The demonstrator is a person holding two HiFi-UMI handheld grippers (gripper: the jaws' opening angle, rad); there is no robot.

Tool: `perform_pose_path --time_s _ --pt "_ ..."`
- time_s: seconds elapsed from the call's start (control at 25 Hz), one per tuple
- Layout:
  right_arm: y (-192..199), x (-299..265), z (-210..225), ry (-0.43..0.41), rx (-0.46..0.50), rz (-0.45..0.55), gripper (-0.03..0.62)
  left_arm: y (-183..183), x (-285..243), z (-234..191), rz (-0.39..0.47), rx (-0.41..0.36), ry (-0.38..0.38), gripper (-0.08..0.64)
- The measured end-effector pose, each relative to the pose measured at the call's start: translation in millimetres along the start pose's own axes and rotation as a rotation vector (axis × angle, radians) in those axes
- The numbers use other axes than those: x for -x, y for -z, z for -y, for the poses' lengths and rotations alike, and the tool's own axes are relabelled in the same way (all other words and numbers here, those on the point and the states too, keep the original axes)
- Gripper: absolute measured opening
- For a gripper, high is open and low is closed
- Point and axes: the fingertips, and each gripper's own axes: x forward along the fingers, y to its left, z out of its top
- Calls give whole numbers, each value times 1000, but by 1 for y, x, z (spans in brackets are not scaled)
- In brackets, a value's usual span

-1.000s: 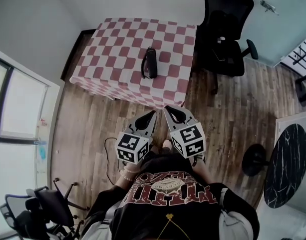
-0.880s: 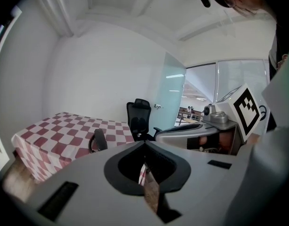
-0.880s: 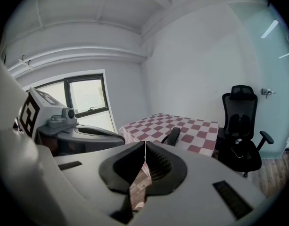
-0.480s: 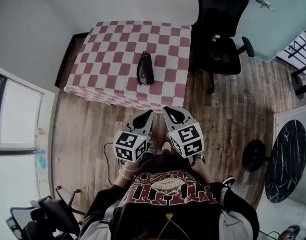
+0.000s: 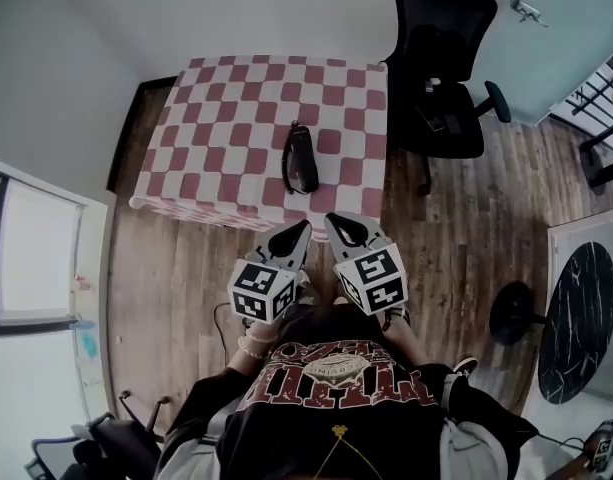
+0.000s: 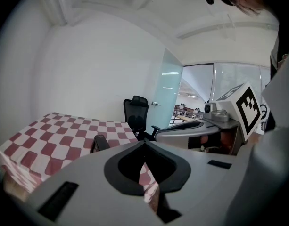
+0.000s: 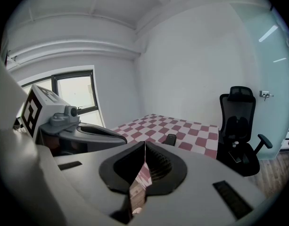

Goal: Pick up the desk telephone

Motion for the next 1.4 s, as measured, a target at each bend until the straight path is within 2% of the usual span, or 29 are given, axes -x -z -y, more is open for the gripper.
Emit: perform_pose_path --time_s 0.44,0.8,1.0,1.4 --pt "-19 -46 1 72 -18 -3 20 -14 -8 -50 -22 -61 63 2" --pt "-18 -64 -3 104 -48 -22 20 -12 -6 -73 -33 -40 78 2" --pt "-19 -72 3 88 -57 -31 20 -16 -10 -79 -26 -19 64 2" --pt "-38 -107 31 6 -34 -53 20 -34 -46 -100 -35 9 10 2"
